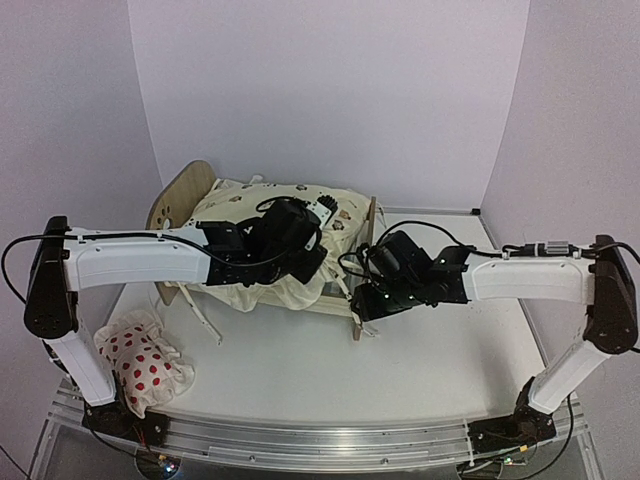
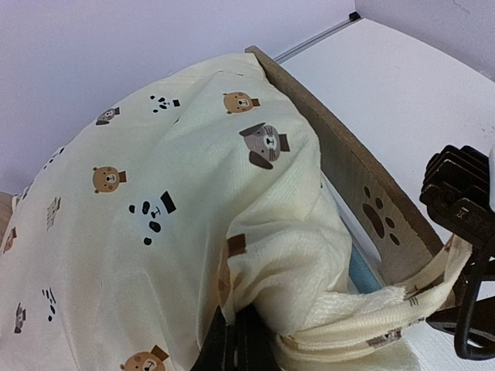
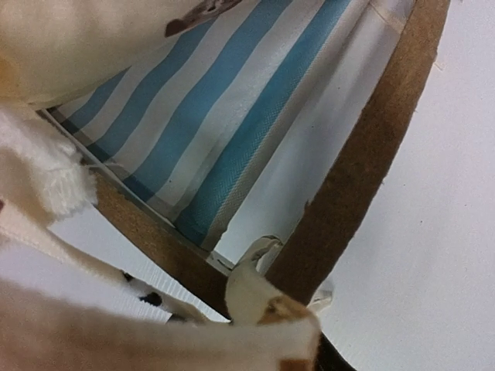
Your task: Set up the pet bed
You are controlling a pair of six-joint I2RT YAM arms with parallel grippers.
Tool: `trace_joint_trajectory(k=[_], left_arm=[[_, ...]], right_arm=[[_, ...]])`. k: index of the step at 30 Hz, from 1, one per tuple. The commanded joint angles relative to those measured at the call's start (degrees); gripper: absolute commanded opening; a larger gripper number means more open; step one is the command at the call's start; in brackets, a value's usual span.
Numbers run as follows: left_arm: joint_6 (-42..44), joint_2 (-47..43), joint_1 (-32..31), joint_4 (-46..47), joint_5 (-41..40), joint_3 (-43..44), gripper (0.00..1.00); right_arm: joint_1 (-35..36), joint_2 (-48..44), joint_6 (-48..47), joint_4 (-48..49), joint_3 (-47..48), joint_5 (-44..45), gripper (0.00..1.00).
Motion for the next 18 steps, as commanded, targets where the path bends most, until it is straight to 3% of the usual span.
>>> trace_joint_trajectory(k=[1,8,18], left_arm=[[0.83,-2.28,0.72,-0.35,-4.34,0.02,0.0],[0.57,-3.98,0.73,-0.36,-5.44,-1.87,0.0],[-0.26,-5.21,0.72,-0.68,-4.69,-2.61,0.0]], right_arm=[[0.67,-1.89,-0.43,2.68,-0.95,4.99,0.43],[0.65,-7.1,0.1,4.12,-3.62,2.28,0.53],[0.69,-6.05,0.85,7.65,-4.21,2.58,0.5]])
